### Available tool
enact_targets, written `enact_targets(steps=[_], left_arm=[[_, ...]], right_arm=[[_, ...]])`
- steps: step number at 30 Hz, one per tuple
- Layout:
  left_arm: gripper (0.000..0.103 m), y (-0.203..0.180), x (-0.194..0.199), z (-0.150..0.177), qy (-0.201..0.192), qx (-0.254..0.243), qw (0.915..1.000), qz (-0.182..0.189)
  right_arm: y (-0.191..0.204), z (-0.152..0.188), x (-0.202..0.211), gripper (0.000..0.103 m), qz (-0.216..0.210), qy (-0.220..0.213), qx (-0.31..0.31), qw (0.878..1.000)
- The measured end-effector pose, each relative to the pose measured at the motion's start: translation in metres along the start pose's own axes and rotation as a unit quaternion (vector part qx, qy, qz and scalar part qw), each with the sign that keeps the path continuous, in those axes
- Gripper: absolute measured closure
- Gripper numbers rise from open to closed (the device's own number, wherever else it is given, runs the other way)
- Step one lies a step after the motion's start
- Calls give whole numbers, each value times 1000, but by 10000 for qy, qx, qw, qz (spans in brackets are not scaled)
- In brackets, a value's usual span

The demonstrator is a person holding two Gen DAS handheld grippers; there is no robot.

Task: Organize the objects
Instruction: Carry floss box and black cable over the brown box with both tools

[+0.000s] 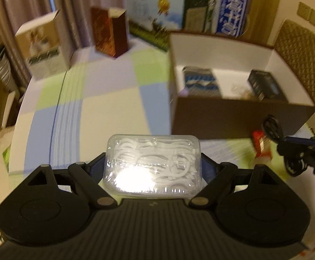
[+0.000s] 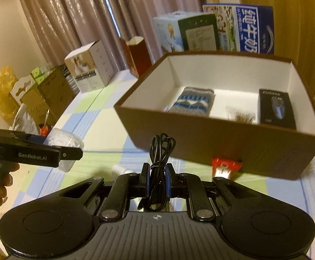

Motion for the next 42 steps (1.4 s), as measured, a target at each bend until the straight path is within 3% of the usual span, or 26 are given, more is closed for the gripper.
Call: enact_targets(steps=[10,18,28,42], left_arm=[[19,-55,-5,-67,-431,-396,9976,357],[19,-87,-34,-114,-442,-560,9962,491],[19,-106,-101,-156,-52,-714,9965,426],[19,-115,-179,-187,380,-730,9962,276]], right_arm=[[-26,-47,18,92,110,-456,-61,9989],[-61,-87,9,92,225,-642,-264,9973],[-112,-121,-43,92,375,-231,-539,9976],[-156,-140,-99,92,640,162,-857,9941]])
Point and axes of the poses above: each gripper's, at about its wrist camera, not at the fingertips, and x roughly against the way its jaws point, y to its left, z to its underside, the point moved 4 cm from there along -x, roughly the way its jaws point, and after that the axes turned 2 degrees about y, right-handed, at the moved point
